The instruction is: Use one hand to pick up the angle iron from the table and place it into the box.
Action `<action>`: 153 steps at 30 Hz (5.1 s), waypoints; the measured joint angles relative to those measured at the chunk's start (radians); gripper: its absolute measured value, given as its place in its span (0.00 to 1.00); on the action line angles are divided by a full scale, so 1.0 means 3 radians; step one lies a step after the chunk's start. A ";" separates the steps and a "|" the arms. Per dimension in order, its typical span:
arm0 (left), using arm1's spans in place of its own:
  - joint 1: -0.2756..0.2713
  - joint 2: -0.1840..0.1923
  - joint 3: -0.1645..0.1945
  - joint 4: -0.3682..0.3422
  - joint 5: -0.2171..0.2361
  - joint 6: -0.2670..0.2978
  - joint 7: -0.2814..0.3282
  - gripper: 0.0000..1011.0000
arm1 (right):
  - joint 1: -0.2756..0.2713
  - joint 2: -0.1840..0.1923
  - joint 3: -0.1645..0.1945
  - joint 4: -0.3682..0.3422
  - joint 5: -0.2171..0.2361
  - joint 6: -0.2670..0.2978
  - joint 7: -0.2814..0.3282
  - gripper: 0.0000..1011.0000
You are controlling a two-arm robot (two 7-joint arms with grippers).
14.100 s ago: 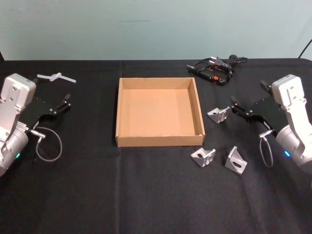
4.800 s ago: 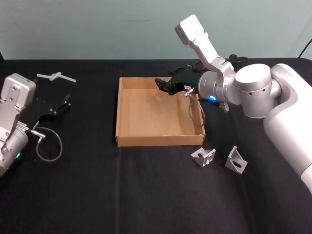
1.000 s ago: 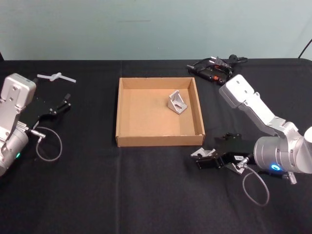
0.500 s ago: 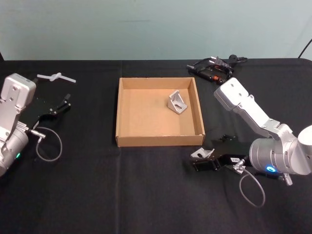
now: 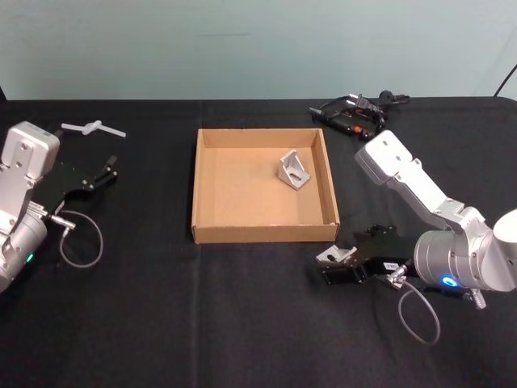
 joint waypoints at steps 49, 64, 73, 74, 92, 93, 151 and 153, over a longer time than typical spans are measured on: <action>0.0000 0.0000 0.0000 0.0000 0.0000 0.0000 0.0000 0.99 | 0.0006 0.0004 -0.0007 0.0003 0.0010 -0.0003 -0.0004 0.45; 0.0000 0.0000 0.0000 0.0000 0.0000 0.0000 0.0000 0.99 | 0.0027 -0.0009 0.0029 -0.0187 -0.0067 0.0091 0.0068 0.44; 0.0000 0.0000 0.0000 0.0000 0.0000 0.0000 0.0000 0.99 | 0.0124 -0.0030 0.0050 -0.0335 -0.0066 0.0133 0.0122 0.45; 0.0000 0.0000 0.0000 0.0000 0.0000 0.0000 0.0000 0.99 | 0.0145 -0.0034 0.0043 -0.0337 -0.0067 0.0134 0.0128 0.45; 0.0000 0.0000 0.0000 0.0000 0.0000 0.0000 0.0000 0.99 | 0.0915 -0.0424 -0.0346 0.0481 -0.0254 -0.0310 0.0198 0.45; 0.0000 0.0000 0.0000 0.0000 0.0000 0.0000 0.0000 0.99 | 0.0978 -0.0470 -0.0383 0.0592 -0.0279 -0.0362 0.0199 0.45; 0.0000 0.0000 0.0000 0.0000 0.0000 0.0000 0.0000 0.99 | 0.1657 -0.1109 -0.0637 0.2108 -0.0460 -0.1022 0.0252 0.81; 0.0000 0.0000 0.0000 0.0000 0.0000 0.0000 0.0000 0.99 | 0.1656 -0.1108 -0.0637 0.2107 -0.0460 -0.1022 0.0252 0.83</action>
